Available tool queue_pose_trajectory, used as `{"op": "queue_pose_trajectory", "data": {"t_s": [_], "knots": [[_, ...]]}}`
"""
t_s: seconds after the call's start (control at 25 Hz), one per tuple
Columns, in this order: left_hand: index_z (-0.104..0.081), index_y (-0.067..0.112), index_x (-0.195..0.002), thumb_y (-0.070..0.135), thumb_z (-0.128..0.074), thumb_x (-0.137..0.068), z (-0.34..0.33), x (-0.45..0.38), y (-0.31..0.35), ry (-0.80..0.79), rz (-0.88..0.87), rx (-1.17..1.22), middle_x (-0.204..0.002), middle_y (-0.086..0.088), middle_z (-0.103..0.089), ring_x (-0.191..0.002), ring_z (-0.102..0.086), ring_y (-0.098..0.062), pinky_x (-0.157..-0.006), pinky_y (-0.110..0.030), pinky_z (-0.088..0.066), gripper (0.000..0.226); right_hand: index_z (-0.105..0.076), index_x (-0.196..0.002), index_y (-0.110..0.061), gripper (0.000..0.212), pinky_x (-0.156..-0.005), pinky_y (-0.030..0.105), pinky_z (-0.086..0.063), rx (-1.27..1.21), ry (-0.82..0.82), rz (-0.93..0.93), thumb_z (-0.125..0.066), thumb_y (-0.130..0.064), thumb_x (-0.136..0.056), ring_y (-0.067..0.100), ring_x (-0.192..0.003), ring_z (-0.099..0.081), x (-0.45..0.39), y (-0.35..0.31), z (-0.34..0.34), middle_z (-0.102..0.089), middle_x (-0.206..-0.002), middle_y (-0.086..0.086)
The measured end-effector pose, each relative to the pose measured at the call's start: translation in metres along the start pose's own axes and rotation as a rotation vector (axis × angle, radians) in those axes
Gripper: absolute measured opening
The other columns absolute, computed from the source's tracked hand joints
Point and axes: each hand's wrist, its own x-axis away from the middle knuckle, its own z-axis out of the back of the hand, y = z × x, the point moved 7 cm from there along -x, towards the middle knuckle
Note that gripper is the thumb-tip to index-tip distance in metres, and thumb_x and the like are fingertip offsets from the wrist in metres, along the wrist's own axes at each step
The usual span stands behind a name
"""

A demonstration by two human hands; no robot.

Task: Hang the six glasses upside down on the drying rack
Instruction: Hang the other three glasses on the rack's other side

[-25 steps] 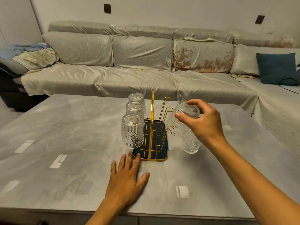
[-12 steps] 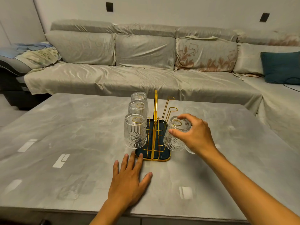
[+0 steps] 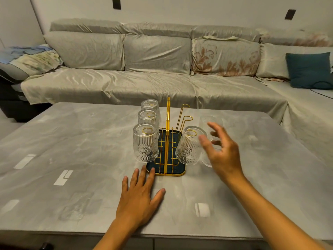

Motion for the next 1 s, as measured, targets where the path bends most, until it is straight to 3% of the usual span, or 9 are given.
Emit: {"op": "queue_pose_trajectory", "data": {"t_s": [0.12, 0.2, 0.32, 0.48, 0.68, 0.76, 0.84, 0.92, 1.0], "knots": [[0.024, 0.041, -0.142, 0.079, 0.003, -0.079, -0.001, 0.0, 0.0, -0.001, 0.0, -0.01, -0.158, 0.006, 0.023, -0.145, 0.022, -0.018, -0.116, -0.046, 0.016, 0.077, -0.045, -0.122, -0.033, 0.05, -0.076, 0.027, -0.048, -0.138, 0.341, -0.207, -0.061, -0.049, -0.078, 0.015, -0.102, -0.056, 0.018, 0.043, 0.035, -0.054, -0.122, -0.008], [0.025, 0.04, -0.142, 0.079, 0.004, -0.079, -0.002, 0.0, 0.0, -0.006, 0.007, -0.019, -0.158, 0.006, 0.024, -0.145, 0.022, -0.018, -0.116, -0.046, 0.017, 0.077, -0.038, -0.131, -0.029, 0.067, -0.084, 0.032, -0.045, -0.253, 0.286, -0.415, -0.069, -0.037, -0.073, 0.021, -0.111, -0.052, 0.026, 0.079, 0.027, -0.047, -0.134, 0.0], [0.025, 0.04, -0.141, 0.079, 0.002, -0.079, -0.002, 0.0, 0.0, -0.018, 0.016, -0.023, -0.158, 0.006, 0.024, -0.145, 0.023, -0.018, -0.115, -0.046, 0.018, 0.077, -0.027, -0.14, -0.022, 0.085, -0.092, 0.036, -0.043, -0.401, 0.034, -0.577, -0.078, -0.009, -0.072, 0.022, -0.114, -0.05, 0.033, 0.111, -0.005, -0.046, -0.136, 0.009], [0.024, 0.04, -0.142, 0.08, 0.004, -0.078, 0.0, -0.001, 0.001, -0.021, 0.014, -0.016, -0.158, 0.006, 0.024, -0.145, 0.023, -0.017, -0.116, -0.047, 0.016, 0.079, -0.044, -0.125, -0.02, 0.078, -0.078, 0.029, -0.047, -0.173, -0.015, -0.548, -0.085, -0.009, -0.06, 0.017, -0.095, -0.059, 0.026, 0.12, -0.016, -0.062, -0.119, 0.006], [0.024, 0.041, -0.143, 0.079, 0.001, -0.08, 0.002, 0.0, 0.002, -0.038, 0.017, -0.019, -0.157, 0.006, 0.026, -0.144, 0.023, -0.017, -0.117, -0.049, 0.014, 0.077, -0.048, -0.124, -0.022, 0.079, -0.075, 0.034, -0.053, -0.117, 0.045, -0.476, -0.088, -0.025, -0.056, 0.023, -0.1, -0.058, 0.01, 0.108, 0.01, -0.058, -0.12, 0.008], [0.024, 0.041, -0.143, 0.079, 0.002, -0.079, 0.002, 0.0, 0.002, -0.033, 0.012, -0.014, -0.157, 0.006, 0.024, -0.145, 0.023, -0.017, -0.116, -0.048, 0.016, 0.077, -0.047, -0.126, -0.022, 0.081, -0.081, 0.039, -0.053, -0.084, 0.073, -0.389, -0.088, -0.032, -0.057, 0.025, -0.1, -0.059, -0.014, 0.086, 0.036, -0.057, -0.12, 0.011], [0.023, 0.041, -0.143, 0.079, 0.003, -0.079, 0.001, 0.0, 0.002, -0.025, 0.008, -0.009, -0.158, 0.006, 0.024, -0.145, 0.022, -0.017, -0.116, -0.048, 0.016, 0.078, -0.046, -0.122, -0.025, 0.086, -0.077, 0.035, -0.053, -0.077, 0.12, -0.312, -0.087, -0.049, -0.051, 0.02, -0.094, -0.06, -0.047, 0.054, 0.065, -0.059, -0.113, 0.006], [0.021, 0.041, -0.145, 0.079, 0.002, -0.079, 0.001, 0.001, 0.001, -0.024, 0.011, -0.007, -0.158, 0.006, 0.024, -0.145, 0.023, -0.018, -0.117, -0.048, 0.015, 0.078, -0.051, -0.111, -0.029, 0.078, -0.074, 0.032, -0.054, -0.079, 0.153, -0.228, -0.083, -0.062, -0.047, 0.012, -0.09, -0.06, -0.08, 0.015, 0.085, -0.062, -0.104, -0.004], [0.021, 0.04, -0.146, 0.079, 0.002, -0.08, 0.002, 0.0, 0.002, -0.027, 0.007, -0.004, -0.158, 0.005, 0.025, -0.145, 0.023, -0.018, -0.117, -0.048, 0.014, 0.078, -0.06, -0.105, -0.032, 0.065, -0.076, 0.033, -0.054, -0.029, 0.122, -0.127, -0.08, -0.064, -0.052, 0.007, -0.091, -0.06, -0.106, -0.019, 0.082, -0.065, -0.102, -0.01]]}}
